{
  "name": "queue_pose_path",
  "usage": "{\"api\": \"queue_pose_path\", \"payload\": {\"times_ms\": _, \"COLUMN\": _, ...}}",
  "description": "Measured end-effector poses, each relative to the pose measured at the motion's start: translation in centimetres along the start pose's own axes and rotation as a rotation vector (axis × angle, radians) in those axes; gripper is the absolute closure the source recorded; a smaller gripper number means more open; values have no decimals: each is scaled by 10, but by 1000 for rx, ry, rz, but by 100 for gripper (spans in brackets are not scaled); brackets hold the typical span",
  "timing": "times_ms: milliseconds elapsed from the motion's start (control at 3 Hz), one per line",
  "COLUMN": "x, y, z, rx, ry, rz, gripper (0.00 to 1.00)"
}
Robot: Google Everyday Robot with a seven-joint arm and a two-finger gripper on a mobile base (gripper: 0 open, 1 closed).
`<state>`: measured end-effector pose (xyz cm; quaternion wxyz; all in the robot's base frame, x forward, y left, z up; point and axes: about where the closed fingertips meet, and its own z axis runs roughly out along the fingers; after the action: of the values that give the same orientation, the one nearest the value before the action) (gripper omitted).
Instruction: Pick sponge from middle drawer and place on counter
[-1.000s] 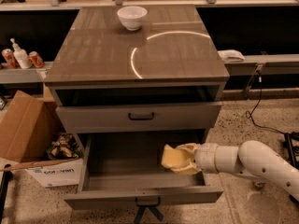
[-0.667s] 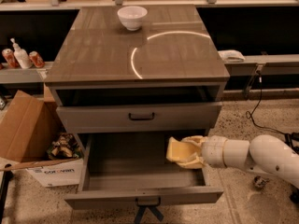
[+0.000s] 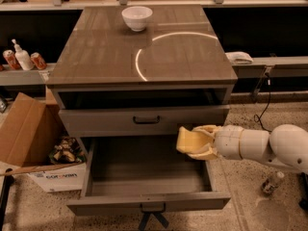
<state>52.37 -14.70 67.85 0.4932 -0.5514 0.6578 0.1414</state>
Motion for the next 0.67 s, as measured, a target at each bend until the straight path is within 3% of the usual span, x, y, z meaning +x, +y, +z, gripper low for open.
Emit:
{"api": "queue_pose_path", "payload": {"times_ms": 333, "x": -29, "y": -17, "z": -15, "rx": 18, "ry": 3, "rz": -54, "gripper": 100}}
{"api": "queue_pose_path", "payload": {"times_ms": 667, "x": -81, "y": -44, "z": -42, "rx": 59, "ry": -8, "rz": -150, "gripper": 100}}
